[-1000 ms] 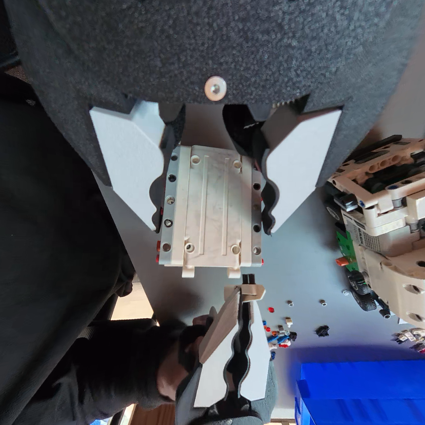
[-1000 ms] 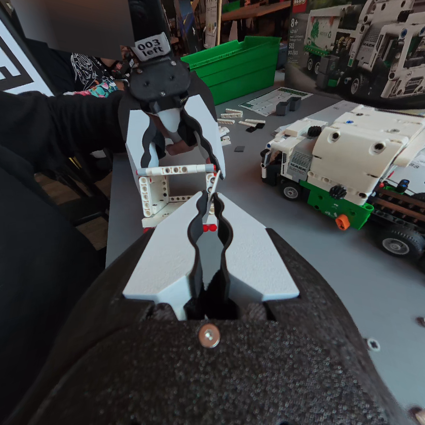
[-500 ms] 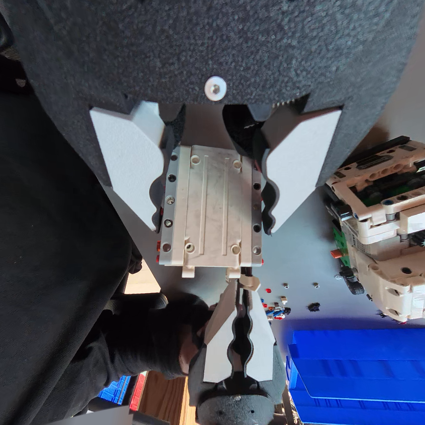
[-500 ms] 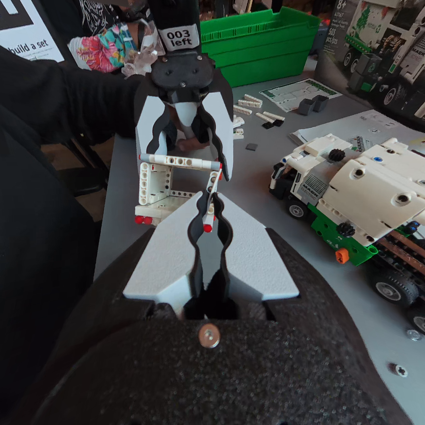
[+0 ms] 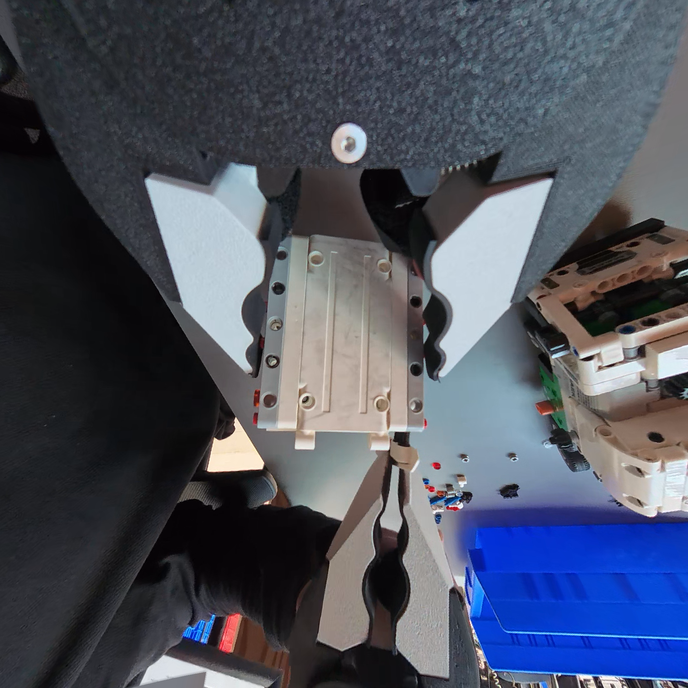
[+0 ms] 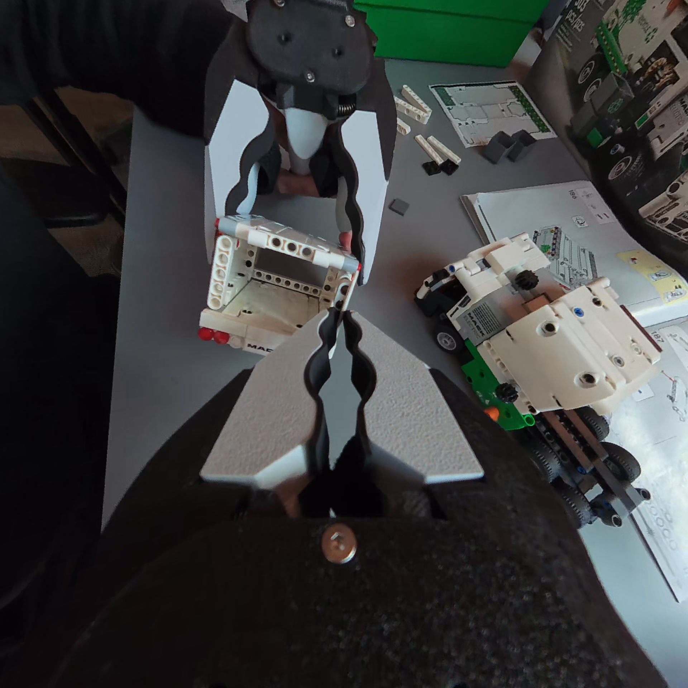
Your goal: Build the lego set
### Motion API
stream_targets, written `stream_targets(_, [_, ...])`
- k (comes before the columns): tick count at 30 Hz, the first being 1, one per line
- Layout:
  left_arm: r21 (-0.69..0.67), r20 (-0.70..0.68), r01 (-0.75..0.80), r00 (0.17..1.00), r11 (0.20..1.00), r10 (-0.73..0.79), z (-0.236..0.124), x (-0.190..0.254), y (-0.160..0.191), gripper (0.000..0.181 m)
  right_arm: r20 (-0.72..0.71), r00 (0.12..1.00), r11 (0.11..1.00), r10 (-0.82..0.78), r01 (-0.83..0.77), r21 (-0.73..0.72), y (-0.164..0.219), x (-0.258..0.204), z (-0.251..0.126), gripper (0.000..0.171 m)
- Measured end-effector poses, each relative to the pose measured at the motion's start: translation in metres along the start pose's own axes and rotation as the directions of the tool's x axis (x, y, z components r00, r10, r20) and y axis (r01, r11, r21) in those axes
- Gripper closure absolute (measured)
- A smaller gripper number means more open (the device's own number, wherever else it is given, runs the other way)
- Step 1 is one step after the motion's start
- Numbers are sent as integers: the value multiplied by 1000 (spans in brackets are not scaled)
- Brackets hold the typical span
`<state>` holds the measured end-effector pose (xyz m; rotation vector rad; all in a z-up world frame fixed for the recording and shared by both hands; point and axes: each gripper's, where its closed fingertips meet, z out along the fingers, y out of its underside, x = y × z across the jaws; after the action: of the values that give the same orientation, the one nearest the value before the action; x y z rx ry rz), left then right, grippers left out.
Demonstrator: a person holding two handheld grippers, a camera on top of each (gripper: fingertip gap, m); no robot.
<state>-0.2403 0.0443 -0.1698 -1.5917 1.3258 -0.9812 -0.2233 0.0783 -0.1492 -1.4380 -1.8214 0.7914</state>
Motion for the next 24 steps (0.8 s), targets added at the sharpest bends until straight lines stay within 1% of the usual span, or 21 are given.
stream_targets(7, [18, -1, -7, 1000, 1000, 7, -5, 0, 1, 96, 47, 999, 997, -8, 12, -73, -6, 0, 2, 169])
stream_targets(10, [-12, 5, -13, 1000, 1000, 13, -6, -1, 5, 96, 85, 996, 981, -5, 22, -190, 5, -2, 8, 169])
stream_targets(11, [-17, 16, -22, 1000, 1000, 22, -7, -2, 6, 96, 86, 996, 978, -17, 34, -206, 6, -2, 10, 169])
stream_targets(16, [3, 26, -6, 1000, 1000, 6, -13, -5, 7, 96, 105, 994, 990, 13, 2, -139, 1, 3, 15, 169])
stream_targets(20, [-14, 38, -6, 999, 1000, 7, -17, -8, 9, 97, 118, 993, 999, -4, 8, -33, 0, 6, 22, 169])
stream_targets(24, [11, 33, 26, 999, 1000, -26, -20, -11, 8, 97, 166, 983, 994, 81, -91, 52, -4, 8, 24, 168])
